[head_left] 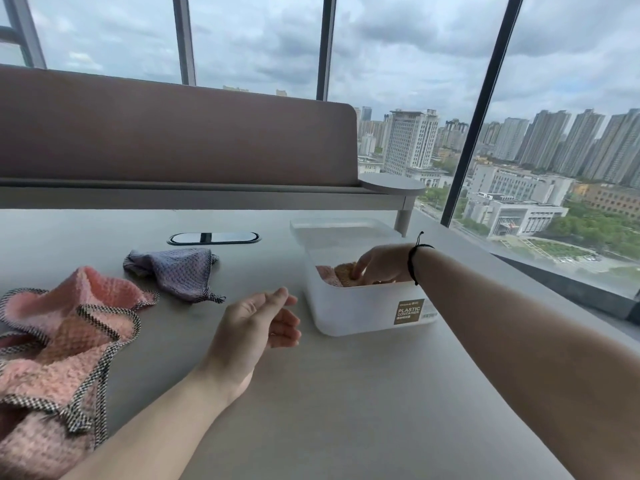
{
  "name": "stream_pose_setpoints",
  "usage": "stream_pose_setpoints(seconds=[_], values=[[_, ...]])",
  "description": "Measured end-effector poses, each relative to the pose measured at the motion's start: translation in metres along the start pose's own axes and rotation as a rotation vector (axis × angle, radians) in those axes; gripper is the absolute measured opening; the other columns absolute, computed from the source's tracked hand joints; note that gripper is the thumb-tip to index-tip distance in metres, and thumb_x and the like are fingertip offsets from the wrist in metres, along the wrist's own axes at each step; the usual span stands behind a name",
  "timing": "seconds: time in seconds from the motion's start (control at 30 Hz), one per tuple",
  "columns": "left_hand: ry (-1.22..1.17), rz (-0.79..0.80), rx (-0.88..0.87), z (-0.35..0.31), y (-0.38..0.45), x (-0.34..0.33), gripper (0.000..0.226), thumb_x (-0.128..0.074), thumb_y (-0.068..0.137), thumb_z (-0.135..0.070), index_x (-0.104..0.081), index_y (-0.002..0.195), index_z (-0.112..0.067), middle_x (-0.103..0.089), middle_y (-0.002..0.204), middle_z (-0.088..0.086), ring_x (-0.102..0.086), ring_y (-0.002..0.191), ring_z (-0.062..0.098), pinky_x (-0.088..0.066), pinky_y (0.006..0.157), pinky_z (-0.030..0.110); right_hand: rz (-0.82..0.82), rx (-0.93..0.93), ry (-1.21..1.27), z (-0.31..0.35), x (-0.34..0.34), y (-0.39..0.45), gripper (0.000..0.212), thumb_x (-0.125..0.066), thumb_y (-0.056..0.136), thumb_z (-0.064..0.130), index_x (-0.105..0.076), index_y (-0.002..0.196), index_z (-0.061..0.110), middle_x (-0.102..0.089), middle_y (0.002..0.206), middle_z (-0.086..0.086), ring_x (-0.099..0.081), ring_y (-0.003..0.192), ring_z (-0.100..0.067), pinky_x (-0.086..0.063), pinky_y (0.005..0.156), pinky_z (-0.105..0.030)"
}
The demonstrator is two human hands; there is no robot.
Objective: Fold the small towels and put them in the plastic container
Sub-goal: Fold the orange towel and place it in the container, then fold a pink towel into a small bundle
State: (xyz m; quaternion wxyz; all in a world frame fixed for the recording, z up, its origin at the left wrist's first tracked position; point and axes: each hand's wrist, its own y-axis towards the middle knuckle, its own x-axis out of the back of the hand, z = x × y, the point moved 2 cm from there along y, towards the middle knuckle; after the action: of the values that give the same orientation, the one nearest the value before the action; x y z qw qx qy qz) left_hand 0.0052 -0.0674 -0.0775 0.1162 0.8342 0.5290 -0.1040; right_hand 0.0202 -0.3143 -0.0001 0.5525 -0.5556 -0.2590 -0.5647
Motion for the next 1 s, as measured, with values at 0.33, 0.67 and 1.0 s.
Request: stream_pose_setpoints(seconds=[0.33,0.67,1.0], values=[[0.169,-0.05,-0.054,-0.001,-0.004,0.007,0.018,-0.059,0.098,-0.012,-0.07,0.088,-0.002,-0.066,0.068,0.012,-0.062,0.058,0.023,-0.055,0.058,0.031,-0.472,0.111,-0.26,0.021,0.016,-0.018,0.014,-0.068,0.085,0.029,-0.074,0.096,0.025,-0.067,0.108,0.002,-0.06,0.091,-0.016,-0.044,0.059,-0.022],[1.301,-0.346,-0.34,-0.064,-0.047,0.074,0.024,-0.059,0.087,-0.045,-0.068,0.102,-0.029,-0.072,0.096,-0.011,-0.068,0.085,0.014,-0.054,0.072,0.029,-0.66,0.7,0.154,0.145,-0.117,-0.099,0.012,-0.061,0.084,0.039,-0.063,0.094,0.032,-0.056,0.074,0.013,-0.055,0.069,-0.01,-0.048,0.064,-0.031],[1.73,-0.416,0.192,-0.07,-0.042,0.144,0.05,-0.061,0.088,-0.044,-0.046,0.127,-0.018,-0.039,0.14,0.017,-0.053,0.122,0.038,-0.05,0.095,0.045,-0.385,0.655,0.281,0.135,-0.15,-0.086,0.03,-0.067,0.081,0.043,-0.06,0.11,0.038,-0.062,0.08,0.011,-0.053,0.066,-0.002,-0.043,0.067,-0.021]])
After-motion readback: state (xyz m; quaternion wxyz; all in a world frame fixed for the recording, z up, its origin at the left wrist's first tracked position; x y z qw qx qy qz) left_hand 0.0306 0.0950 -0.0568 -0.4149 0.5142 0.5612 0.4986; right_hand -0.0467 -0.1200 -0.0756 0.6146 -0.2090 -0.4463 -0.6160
